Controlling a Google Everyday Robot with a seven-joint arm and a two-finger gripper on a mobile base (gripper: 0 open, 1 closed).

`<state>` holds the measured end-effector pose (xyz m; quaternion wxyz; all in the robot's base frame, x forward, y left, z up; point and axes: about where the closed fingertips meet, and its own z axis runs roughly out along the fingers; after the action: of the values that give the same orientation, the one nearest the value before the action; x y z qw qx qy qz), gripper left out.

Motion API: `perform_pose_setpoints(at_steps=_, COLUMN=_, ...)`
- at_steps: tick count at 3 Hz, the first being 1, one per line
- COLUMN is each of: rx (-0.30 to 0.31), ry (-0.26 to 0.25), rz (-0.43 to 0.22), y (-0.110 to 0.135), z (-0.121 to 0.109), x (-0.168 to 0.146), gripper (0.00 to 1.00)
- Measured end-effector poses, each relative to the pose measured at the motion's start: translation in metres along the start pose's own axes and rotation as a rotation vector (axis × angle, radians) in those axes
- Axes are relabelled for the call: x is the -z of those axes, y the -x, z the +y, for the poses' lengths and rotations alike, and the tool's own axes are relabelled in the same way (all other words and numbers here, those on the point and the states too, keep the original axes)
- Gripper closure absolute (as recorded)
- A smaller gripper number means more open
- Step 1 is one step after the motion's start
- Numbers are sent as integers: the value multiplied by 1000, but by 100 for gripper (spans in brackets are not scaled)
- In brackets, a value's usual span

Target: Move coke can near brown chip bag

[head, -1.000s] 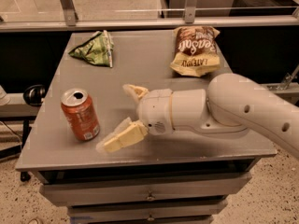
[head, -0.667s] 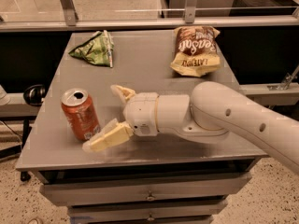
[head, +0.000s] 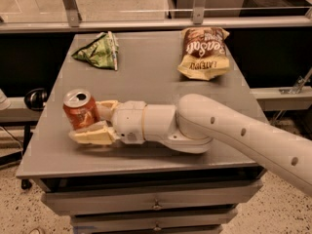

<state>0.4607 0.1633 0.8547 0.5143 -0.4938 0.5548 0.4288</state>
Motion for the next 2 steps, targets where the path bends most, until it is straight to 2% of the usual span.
perform_pose_setpoints(at_steps=1, rx=6, ry=-10, rz=-10, y=2, z=-3, x=-2, gripper=65)
perform_pose_setpoints(at_steps=2, rx=37, ry=-63, rz=28, y=18, z=-15, x=29, gripper=88)
